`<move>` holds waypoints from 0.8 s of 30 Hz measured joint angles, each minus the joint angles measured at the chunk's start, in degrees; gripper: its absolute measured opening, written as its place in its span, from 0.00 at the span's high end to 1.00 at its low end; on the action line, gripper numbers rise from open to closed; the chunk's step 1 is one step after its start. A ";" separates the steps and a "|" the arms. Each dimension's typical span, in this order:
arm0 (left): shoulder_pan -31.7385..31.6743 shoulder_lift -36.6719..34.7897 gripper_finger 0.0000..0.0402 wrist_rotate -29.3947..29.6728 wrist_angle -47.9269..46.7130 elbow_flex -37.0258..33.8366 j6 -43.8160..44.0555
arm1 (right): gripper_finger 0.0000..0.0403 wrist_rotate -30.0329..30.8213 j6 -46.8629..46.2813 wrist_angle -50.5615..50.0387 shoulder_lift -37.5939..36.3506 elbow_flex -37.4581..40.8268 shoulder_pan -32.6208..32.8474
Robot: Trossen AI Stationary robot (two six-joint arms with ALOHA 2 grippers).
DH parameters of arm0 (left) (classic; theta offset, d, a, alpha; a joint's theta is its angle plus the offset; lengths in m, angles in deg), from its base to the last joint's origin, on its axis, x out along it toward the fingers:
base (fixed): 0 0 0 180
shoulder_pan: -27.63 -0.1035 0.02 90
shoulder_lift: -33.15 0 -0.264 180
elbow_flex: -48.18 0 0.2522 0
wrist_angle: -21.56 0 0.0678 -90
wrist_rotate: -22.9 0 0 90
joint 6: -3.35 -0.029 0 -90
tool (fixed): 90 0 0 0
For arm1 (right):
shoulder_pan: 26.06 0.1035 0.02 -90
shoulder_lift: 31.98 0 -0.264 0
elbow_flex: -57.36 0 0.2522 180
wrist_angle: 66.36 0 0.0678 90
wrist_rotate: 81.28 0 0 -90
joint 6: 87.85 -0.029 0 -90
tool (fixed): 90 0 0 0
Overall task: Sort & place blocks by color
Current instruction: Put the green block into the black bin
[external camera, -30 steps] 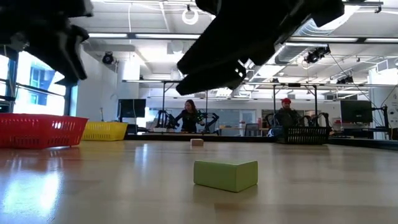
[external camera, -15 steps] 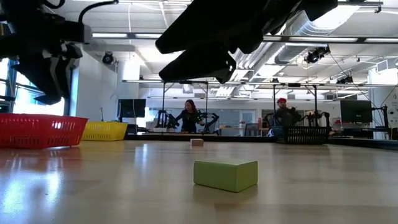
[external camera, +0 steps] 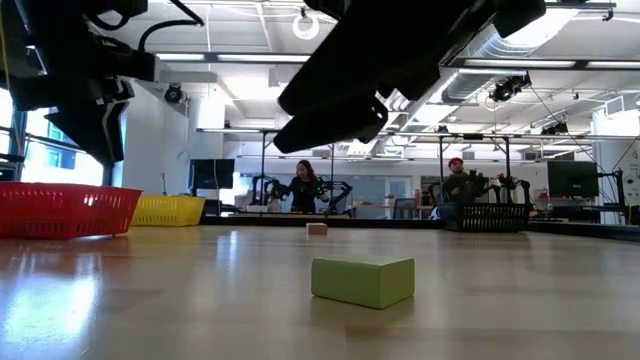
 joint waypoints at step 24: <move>4.99 -1.40 0.54 -14.28 52.51 0.09 -13.11 | 0.47 -11.45 20.36 -1.31 0.11 0.17 0.04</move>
